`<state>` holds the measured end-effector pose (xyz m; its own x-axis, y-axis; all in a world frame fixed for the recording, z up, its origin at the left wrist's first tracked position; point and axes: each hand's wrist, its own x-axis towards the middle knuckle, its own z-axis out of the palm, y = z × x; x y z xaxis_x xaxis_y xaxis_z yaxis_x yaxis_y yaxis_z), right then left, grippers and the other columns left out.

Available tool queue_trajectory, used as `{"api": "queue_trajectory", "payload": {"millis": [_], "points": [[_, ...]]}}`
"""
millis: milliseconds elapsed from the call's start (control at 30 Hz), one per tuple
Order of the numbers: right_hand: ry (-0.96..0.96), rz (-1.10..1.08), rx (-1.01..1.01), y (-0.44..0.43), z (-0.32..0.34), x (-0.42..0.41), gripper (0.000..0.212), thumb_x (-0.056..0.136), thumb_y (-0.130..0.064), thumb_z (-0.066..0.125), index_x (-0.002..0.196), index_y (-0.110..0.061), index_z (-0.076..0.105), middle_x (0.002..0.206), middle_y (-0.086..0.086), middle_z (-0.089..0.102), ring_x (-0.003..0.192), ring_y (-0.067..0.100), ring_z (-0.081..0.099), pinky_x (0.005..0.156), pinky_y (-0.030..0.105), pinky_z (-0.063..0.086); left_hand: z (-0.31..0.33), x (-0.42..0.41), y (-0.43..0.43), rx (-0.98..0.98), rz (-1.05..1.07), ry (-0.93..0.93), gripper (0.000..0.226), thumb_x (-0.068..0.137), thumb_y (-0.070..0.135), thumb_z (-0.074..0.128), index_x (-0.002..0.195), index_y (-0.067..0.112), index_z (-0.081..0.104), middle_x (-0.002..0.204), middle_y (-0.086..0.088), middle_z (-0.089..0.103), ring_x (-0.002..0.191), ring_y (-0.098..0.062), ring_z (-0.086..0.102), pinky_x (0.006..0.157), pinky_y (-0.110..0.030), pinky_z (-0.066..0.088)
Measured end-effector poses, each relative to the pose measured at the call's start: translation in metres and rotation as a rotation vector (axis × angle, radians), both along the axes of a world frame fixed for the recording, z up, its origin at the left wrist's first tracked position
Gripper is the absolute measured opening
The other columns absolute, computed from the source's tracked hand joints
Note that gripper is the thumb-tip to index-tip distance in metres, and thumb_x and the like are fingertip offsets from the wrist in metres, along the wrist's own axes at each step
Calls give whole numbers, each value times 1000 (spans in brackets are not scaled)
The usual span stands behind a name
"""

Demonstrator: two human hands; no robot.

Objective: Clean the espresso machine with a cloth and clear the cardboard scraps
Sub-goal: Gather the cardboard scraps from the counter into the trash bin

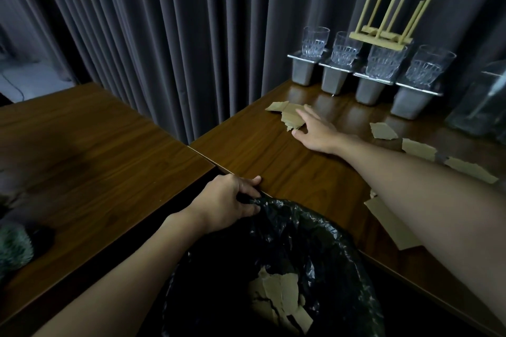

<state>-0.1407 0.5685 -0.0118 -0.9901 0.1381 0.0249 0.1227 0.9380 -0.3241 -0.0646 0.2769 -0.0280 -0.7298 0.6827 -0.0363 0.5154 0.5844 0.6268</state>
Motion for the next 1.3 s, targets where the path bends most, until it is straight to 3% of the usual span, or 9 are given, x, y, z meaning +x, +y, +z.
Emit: {"api": "queue_trajectory", "payload": {"millis": [167, 300, 400, 633, 867, 1000, 1167, 1233, 1300], "points": [[-139, -31, 36, 2, -3, -16, 66, 95, -58, 37, 153, -35, 13, 159, -1, 24, 145, 29, 24, 114, 48, 19, -2, 0, 0, 6, 19, 0, 27, 86, 27, 77, 112, 36, 75, 150, 18, 47, 139, 1, 42, 116, -26, 35], [-69, -26, 89, -5, -1, -8, 60, 96, -58, 32, 150, -29, 28, 145, -2, 38, 134, 30, 38, 108, 49, 26, -1, 0, 1, 5, 10, 9, 26, 86, 26, 77, 111, 35, 76, 150, 17, 48, 138, 1, 41, 114, -20, 32], [-71, 33, 90, -11, -4, 11, 54, 100, -53, 30, 144, -25, 43, 138, -1, 38, 131, 24, 40, 108, 48, 23, 1, 0, 0, 1, 1, 7, 26, 87, 25, 76, 112, 33, 75, 150, 15, 49, 139, 1, 41, 114, -20, 31], [-24, 139, 70, -17, -7, 63, 42, 100, -49, 34, 134, -30, 49, 145, -6, 37, 134, 21, 31, 107, 46, 19, 1, 3, 0, 13, 7, 11, 26, 86, 25, 77, 111, 31, 77, 150, 12, 49, 139, -3, 43, 115, -25, 33], [2, 113, 144, -14, -1, 111, 28, 98, -52, 37, 96, -30, 56, 109, -7, 44, 116, 18, 35, 97, 40, 23, -2, 3, 0, 36, 4, 8, 26, 86, 24, 77, 110, 30, 76, 149, 11, 51, 139, -4, 43, 116, -26, 32], [-59, 75, 43, -11, 0, 124, 24, 91, -51, 54, 88, -28, 51, 116, -5, 47, 115, 18, 43, 95, 39, 26, -3, 2, 0, 30, 10, 10, 26, 86, 25, 77, 111, 30, 75, 149, 12, 51, 139, -5, 44, 116, -28, 32], [-45, -58, -59, -12, 9, 127, 49, 80, -47, 70, 114, -26, 42, 113, -8, 46, 108, 14, 46, 98, 42, 33, -3, 7, -1, 40, 4, 9, 27, 87, 25, 77, 113, 29, 75, 152, 11, 48, 141, -7, 41, 112, -22, 27], [-5, -138, -254, -11, 13, 129, 50, 83, -34, 73, 121, -19, 45, 109, -4, 51, 102, 14, 52, 92, 36, 42, -3, 10, -2, 57, 1, 7, 27, 86, 25, 77, 113, 29, 74, 153, 10, 47, 142, -8, 40, 113, -23, 27], [32, -176, -480, -11, 21, 137, 35, 87, -20, 70, 118, -12, 57, 101, 0, 62, 93, 12, 59, 77, 26, 47, -4, 13, -3, 83, -17, 3, 26, 87, 24, 77, 112, 28, 75, 152, 9, 48, 142, -8, 41, 116, -27, 29]]}}
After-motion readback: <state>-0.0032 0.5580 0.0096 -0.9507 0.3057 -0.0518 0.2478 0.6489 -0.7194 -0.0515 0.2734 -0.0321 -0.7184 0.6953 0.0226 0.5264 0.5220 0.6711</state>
